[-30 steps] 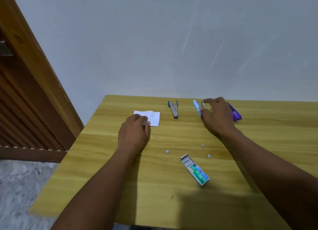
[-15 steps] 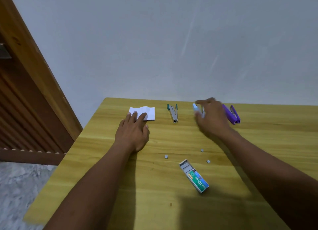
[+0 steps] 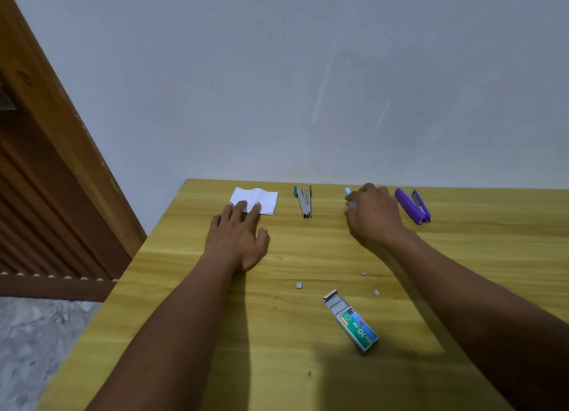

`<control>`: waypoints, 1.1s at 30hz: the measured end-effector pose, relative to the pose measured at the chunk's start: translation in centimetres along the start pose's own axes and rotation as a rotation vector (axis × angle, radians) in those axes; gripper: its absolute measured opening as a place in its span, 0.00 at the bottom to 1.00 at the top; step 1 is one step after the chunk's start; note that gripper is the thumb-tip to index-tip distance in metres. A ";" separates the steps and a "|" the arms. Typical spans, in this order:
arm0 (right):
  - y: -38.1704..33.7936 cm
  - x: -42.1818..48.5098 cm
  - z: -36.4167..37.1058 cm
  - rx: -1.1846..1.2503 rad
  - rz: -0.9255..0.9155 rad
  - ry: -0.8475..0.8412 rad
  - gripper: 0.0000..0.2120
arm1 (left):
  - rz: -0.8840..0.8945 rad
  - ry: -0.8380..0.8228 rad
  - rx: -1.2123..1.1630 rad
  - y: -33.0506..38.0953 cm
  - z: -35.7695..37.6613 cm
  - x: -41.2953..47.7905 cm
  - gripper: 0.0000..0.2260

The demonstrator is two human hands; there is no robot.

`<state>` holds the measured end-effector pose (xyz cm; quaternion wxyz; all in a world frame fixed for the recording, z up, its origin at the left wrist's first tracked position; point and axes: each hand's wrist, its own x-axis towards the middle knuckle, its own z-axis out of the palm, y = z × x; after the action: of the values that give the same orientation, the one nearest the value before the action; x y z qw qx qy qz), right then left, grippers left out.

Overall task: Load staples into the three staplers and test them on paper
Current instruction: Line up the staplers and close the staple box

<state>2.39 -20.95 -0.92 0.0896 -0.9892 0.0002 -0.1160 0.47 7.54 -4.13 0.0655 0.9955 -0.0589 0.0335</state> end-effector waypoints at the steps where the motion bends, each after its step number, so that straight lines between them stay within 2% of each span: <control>1: 1.0 0.1 0.1 0.002 -0.016 -0.031 0.18 | -0.006 -0.016 -0.001 0.0 0.1 0.3 0.30; 8: 1.5 0.7 0.6 0.190 -0.117 -0.033 0.19 | 0.001 -0.009 -0.029 0.0 0.2 0.3 0.30; 12: 4.4 0.3 -0.9 0.083 0.111 0.183 0.18 | 0.011 0.008 -0.038 -0.1 0.3 0.5 0.30; 15: 7.9 -0.4 -1.2 -0.017 0.255 0.119 0.18 | 0.007 0.005 -0.046 -0.2 0.4 0.6 0.30; 17: 9.8 -0.6 -0.8 0.053 0.266 0.067 0.21 | 0.008 0.010 -0.040 -0.2 0.5 0.6 0.30; 20: 11.1 -0.6 -0.2 0.151 0.297 0.120 0.21 | 0.001 0.014 -0.036 -0.2 0.7 0.5 0.30; 28: 10.9 -1.0 -0.5 0.132 0.357 0.133 0.24 | 0.003 0.021 -0.055 -0.1 0.4 0.5 0.31; 31: 9.4 -2.9 -1.3 0.163 0.280 0.225 0.21 | -0.005 0.044 -0.070 0.1 0.0 0.0 0.32; 33: 7.9 -4.5 -2.2 0.310 0.162 0.202 0.17 | -0.011 0.078 -0.092 0.1 -0.1 -0.4 0.31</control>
<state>-2.38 -29.05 -1.21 0.2496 -0.9436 0.0709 -0.2057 0.03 7.46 -4.04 0.1137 0.9897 -0.0524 0.0694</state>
